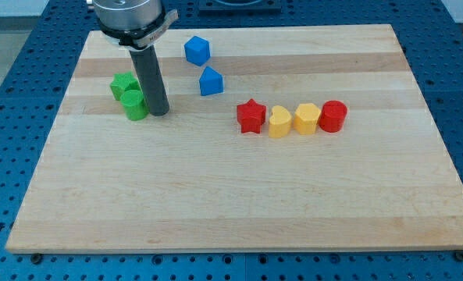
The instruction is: Move the red star towards center left
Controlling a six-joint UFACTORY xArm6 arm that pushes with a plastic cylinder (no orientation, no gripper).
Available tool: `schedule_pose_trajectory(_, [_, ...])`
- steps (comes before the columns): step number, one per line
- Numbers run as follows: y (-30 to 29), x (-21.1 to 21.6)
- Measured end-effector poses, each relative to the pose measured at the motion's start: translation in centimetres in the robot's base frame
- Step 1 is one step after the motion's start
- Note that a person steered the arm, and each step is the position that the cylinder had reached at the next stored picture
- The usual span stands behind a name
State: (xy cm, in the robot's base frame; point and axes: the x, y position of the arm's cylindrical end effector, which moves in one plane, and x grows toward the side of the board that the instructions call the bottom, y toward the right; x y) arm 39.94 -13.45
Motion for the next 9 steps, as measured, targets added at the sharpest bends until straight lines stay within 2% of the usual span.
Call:
schedule_pose_trajectory(3, [-4.4, 0.0])
schedule_pose_trajectory(4, [-2.5, 1.5])
schedule_pose_trajectory(5, [3.4, 2.6])
schedule_pose_trajectory(7, [11.6, -1.2])
schedule_pose_trajectory(8, [15.2, -1.5])
schedule_pose_trajectory(9, [15.1, 0.8])
